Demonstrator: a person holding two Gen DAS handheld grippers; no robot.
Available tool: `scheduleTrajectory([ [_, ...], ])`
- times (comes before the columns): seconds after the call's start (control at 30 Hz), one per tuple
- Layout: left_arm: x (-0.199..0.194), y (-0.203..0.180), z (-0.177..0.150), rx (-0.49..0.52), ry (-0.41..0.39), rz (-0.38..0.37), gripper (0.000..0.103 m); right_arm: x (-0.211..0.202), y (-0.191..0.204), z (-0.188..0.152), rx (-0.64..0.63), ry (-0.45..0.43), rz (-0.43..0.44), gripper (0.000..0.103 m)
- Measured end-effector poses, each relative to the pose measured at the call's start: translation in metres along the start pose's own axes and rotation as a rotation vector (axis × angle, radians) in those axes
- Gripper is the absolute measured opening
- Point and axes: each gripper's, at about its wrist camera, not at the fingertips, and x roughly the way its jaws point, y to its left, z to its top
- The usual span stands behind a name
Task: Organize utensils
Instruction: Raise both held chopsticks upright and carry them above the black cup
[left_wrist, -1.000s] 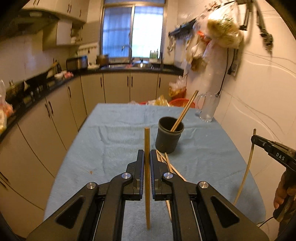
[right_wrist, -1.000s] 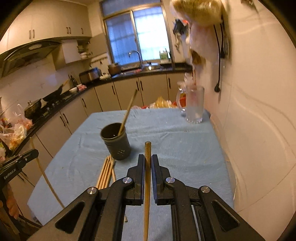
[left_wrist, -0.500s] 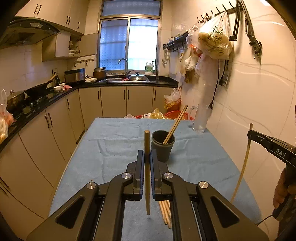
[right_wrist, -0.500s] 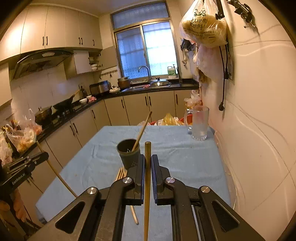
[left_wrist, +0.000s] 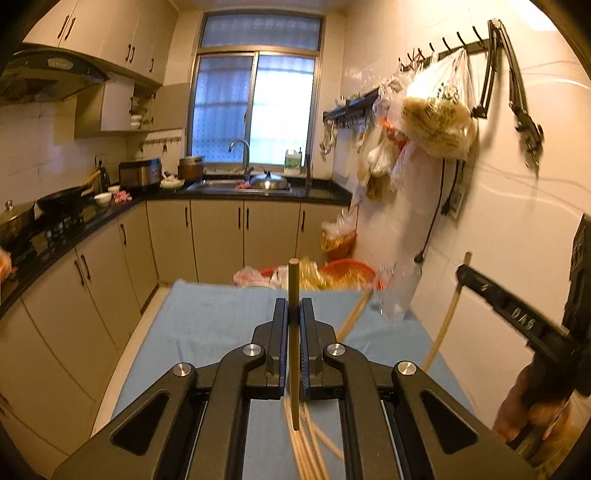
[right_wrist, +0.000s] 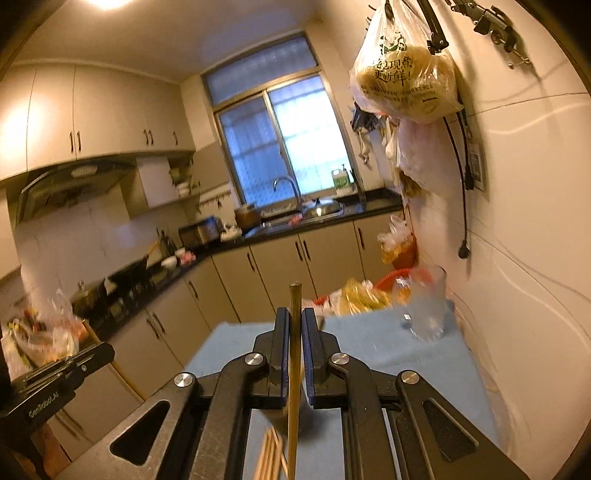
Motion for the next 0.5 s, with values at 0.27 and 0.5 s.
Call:
scheduleTrajectory([
  [0.27, 0.058, -0.009, 0.036, -0.028, -0.015, -0.044, 0.005, 0.065, 0.003, 0.027, 0.05, -0.072, -0.025, 0.007],
  [0.5, 0.126, -0.013, 0.027, -0.025, 0.062, -0.051, 0.005, 0.111, 0.002, 0.015, 0.062, -0.076, -0.068, 0.007],
])
